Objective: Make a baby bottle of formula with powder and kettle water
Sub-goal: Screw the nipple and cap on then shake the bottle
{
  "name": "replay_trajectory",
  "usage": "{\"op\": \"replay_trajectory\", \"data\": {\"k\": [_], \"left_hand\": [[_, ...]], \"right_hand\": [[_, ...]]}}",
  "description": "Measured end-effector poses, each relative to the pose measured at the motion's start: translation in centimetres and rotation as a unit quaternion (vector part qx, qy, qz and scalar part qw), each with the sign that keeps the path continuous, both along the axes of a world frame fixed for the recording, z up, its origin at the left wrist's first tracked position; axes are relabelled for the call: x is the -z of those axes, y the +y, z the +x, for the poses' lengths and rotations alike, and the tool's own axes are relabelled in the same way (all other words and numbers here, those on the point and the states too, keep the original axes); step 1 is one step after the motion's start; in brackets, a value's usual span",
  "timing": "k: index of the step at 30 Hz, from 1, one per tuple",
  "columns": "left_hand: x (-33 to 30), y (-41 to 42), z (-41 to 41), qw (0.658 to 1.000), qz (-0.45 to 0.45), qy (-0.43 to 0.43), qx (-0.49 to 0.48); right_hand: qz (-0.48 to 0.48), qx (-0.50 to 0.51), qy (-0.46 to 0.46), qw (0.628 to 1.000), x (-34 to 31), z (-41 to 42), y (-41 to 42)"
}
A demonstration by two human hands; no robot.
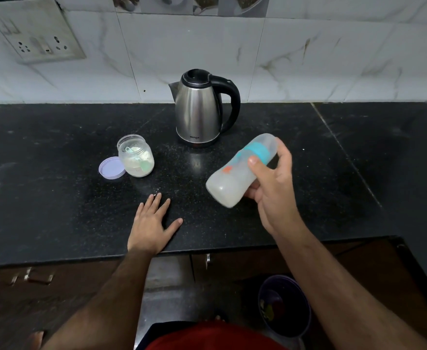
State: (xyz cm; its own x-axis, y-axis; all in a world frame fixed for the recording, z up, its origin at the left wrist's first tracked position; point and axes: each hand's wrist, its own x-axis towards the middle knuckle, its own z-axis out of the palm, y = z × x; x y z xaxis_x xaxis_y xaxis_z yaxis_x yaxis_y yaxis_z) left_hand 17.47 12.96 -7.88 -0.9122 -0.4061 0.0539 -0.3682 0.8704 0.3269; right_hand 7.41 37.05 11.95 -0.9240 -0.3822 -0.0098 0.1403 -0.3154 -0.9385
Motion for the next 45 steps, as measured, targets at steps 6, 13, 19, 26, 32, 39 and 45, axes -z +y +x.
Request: {"op": "replay_trajectory", "data": {"k": [6,13,19,26,32,39,45], "left_hand": [[-0.1,0.0,0.0,1.000,-0.001,-0.002,0.002],[-0.1,0.1,0.1,1.000,-0.002,0.003,0.001],[0.0,0.1,0.0,1.000,-0.003,0.003,0.000],[0.1,-0.1,0.0,1.000,-0.001,-0.002,0.002],[0.2,-0.1,0.1,1.000,0.003,0.005,0.001],[0.1,-0.1,0.1,1.000,0.002,0.002,0.005],[-0.1,0.0,0.1,1.000,0.006,0.003,0.007]], "right_hand": [[0.055,-0.113,0.041,0.991,0.1,0.8,0.4],[0.063,-0.103,0.032,0.992,0.1,0.8,0.5],[0.027,-0.029,0.023,0.999,-0.4,0.0,0.5],[0.070,-0.124,0.022,0.990,0.3,1.3,0.2],[0.038,-0.026,0.011,0.999,0.0,0.5,0.2],[0.067,-0.084,0.025,0.994,0.4,1.4,0.8],[0.053,-0.031,0.016,0.998,0.2,1.6,0.6]]}}
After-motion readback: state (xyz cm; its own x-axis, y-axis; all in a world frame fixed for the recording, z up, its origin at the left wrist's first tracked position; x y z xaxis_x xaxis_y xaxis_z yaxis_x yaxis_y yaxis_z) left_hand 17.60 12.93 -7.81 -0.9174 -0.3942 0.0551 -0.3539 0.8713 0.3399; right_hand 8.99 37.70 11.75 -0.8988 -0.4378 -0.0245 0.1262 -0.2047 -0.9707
